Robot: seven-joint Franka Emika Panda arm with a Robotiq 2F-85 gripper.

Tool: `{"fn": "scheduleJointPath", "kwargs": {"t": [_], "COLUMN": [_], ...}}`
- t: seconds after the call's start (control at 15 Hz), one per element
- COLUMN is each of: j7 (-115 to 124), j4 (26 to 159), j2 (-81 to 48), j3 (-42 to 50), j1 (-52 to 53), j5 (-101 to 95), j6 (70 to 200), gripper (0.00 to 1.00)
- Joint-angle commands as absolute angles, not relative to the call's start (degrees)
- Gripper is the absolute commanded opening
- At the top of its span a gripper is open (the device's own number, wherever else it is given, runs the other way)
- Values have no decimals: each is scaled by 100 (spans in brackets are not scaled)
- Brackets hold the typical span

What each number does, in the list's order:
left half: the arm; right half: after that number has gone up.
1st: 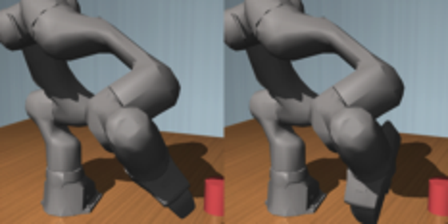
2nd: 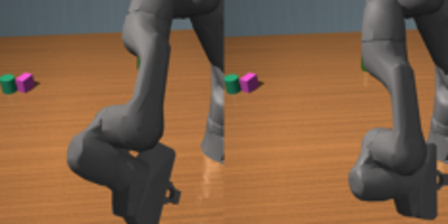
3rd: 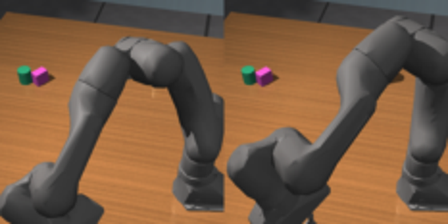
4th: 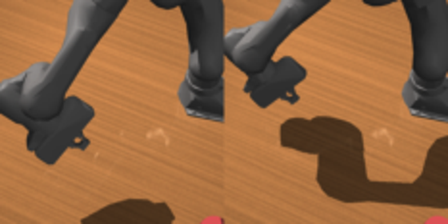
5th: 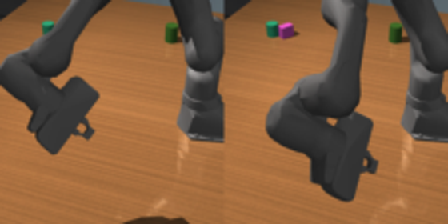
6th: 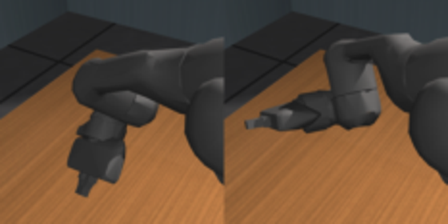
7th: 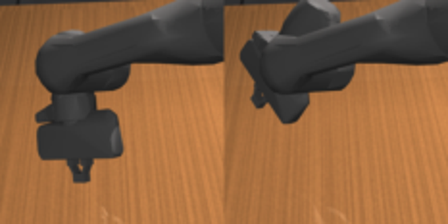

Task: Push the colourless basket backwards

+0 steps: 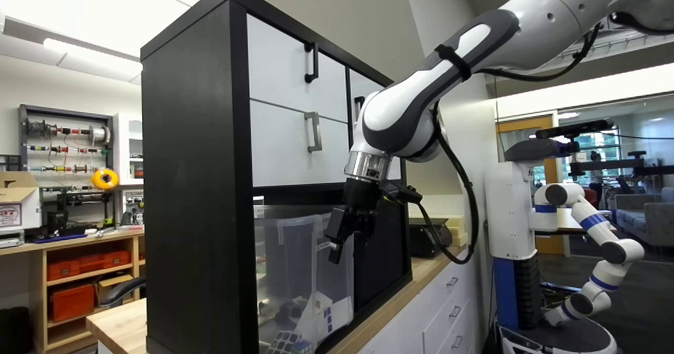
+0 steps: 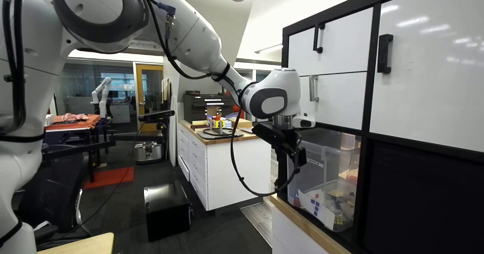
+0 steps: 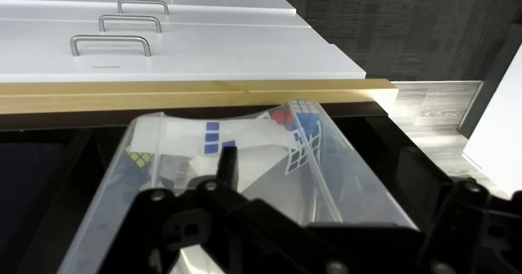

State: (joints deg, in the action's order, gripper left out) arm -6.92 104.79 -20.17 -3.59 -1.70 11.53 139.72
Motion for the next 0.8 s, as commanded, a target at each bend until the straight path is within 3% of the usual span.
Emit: {"fn": "scheduleJointPath", "kwargs": {"t": [0.0,0.47,0.73], "j7": [54,719,456], "j4": [10937,11316,10972], "j2": [-1293,-393,-789], "j3": [-147,-199,-227], "j1": [63,275,225], "j5": [584,-217,-30], "j6": [13305,11969,12172], "gripper": [100,100,100]}}
